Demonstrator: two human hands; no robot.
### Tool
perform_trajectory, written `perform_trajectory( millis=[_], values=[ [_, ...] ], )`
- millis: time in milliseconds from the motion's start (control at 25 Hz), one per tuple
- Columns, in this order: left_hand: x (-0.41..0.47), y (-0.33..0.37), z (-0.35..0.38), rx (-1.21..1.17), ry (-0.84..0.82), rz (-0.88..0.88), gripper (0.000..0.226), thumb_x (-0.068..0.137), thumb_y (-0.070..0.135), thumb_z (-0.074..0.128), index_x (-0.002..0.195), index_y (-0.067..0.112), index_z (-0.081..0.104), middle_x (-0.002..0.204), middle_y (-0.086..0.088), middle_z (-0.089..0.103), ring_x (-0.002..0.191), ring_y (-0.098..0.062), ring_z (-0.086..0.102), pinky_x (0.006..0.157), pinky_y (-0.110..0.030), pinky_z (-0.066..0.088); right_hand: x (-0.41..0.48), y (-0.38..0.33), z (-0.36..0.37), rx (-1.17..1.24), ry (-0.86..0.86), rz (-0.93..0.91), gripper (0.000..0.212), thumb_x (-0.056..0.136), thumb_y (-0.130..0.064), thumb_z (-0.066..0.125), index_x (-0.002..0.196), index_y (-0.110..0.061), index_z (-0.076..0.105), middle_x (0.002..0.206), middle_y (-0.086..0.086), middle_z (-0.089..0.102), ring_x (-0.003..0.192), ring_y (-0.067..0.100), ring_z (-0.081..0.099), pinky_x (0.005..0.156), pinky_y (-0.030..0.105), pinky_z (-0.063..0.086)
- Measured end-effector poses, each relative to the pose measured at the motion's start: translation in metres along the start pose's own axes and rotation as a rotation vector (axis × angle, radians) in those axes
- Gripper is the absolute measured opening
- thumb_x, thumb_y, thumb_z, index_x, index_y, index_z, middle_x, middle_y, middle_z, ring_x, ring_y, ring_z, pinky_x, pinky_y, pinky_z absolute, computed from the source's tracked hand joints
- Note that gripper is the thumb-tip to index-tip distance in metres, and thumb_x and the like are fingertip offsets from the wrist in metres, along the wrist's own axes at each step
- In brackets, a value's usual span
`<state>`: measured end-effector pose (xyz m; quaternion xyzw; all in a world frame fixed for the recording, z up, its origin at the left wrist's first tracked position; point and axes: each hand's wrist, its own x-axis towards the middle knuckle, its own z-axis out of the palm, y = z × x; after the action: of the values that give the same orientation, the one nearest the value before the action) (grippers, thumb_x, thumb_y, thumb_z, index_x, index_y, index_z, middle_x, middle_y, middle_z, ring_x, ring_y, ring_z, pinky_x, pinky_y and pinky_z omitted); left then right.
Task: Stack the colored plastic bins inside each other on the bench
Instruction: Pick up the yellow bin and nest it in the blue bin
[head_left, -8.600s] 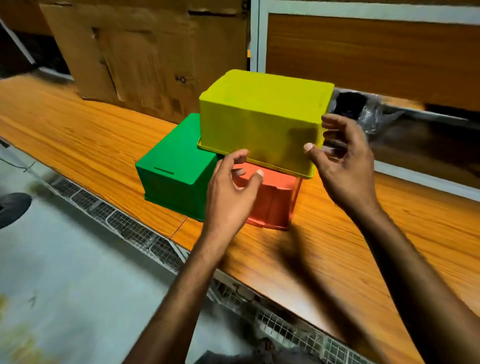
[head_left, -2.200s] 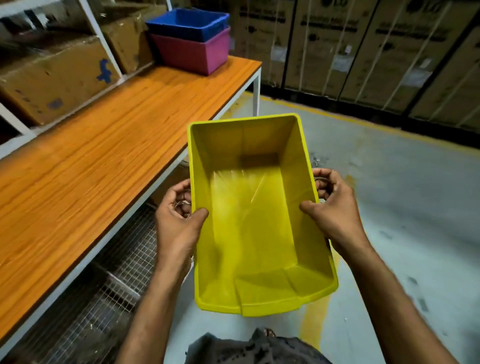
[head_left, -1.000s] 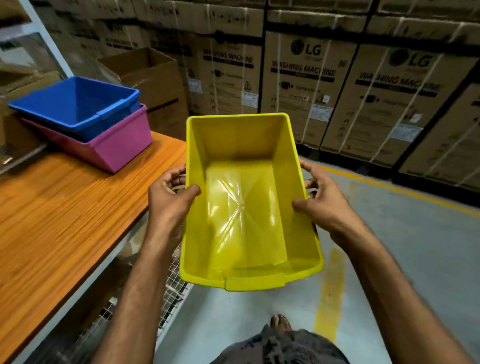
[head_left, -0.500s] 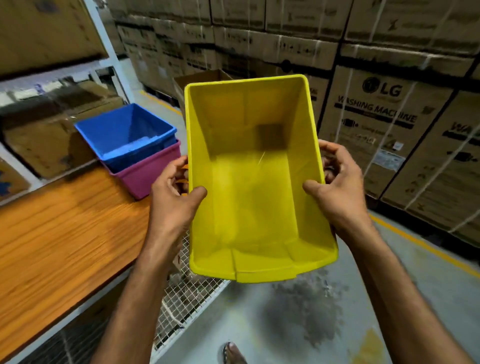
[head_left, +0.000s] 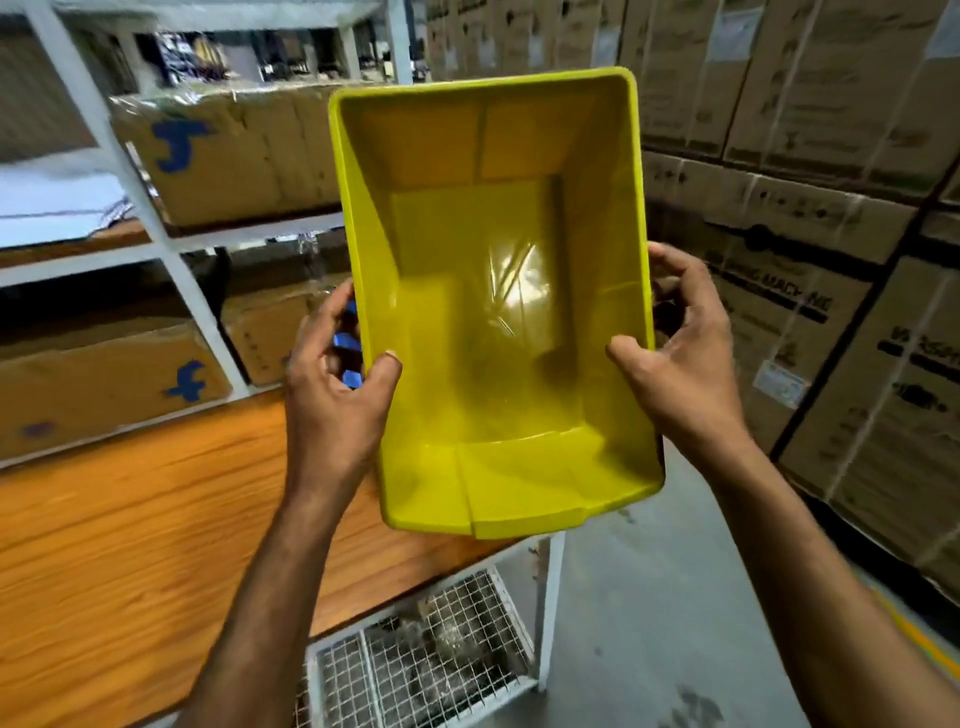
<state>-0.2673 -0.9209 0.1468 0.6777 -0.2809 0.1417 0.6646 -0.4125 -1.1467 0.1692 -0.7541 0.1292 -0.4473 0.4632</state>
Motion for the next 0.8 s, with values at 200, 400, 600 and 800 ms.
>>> perform_trajectory(
  millis=[200, 400, 600, 800],
  values=[
    [0.083, -0.019, -0.013, 0.113, 0.103, 0.054, 0.063, 0.083, 0.01, 0.069, 0.144, 0.021, 0.056, 0.133, -0.005, 0.066, 0.117, -0.021, 0.068, 0.099, -0.044, 0.057, 0.089, 0.015, 0.056, 0.069, -0.111, -0.093, 0.071, 0.074, 0.009, 0.068, 0.136, -0.023, 0.052, 0.108, -0.01, 0.062, 0.097, 0.018, 0.062, 0.084, 0.038, 0.058],
    [0.145, -0.044, -0.007, 0.251, 0.224, 0.099, 0.064, 0.08, 0.006, 0.067, 0.144, 0.01, 0.056, 0.132, -0.006, 0.066, 0.116, -0.016, 0.068, 0.1, -0.037, 0.056, 0.172, 0.048, 0.115, 0.105, -0.225, -0.126, 0.072, 0.073, 0.001, 0.069, 0.137, -0.024, 0.051, 0.112, 0.001, 0.066, 0.096, 0.015, 0.065, 0.082, 0.035, 0.06],
    [0.178, -0.069, -0.003, 0.392, 0.354, 0.06, 0.054, 0.078, 0.01, 0.07, 0.132, 0.018, 0.067, 0.116, -0.007, 0.07, 0.094, -0.013, 0.067, 0.081, -0.027, 0.057, 0.218, 0.069, 0.155, 0.191, -0.359, -0.061, 0.062, 0.079, 0.012, 0.066, 0.135, -0.012, 0.052, 0.097, -0.015, 0.056, 0.072, -0.017, 0.056, 0.066, 0.016, 0.052],
    [0.193, -0.084, -0.007, 0.465, 0.272, -0.149, 0.045, 0.081, 0.001, 0.07, 0.123, 0.018, 0.07, 0.082, 0.011, 0.064, 0.067, 0.001, 0.06, 0.067, -0.021, 0.052, 0.234, 0.091, 0.185, 0.177, -0.453, 0.118, 0.064, 0.075, 0.006, 0.07, 0.132, -0.019, 0.056, 0.094, 0.004, 0.06, 0.084, 0.027, 0.069, 0.072, 0.046, 0.061]
  ],
)
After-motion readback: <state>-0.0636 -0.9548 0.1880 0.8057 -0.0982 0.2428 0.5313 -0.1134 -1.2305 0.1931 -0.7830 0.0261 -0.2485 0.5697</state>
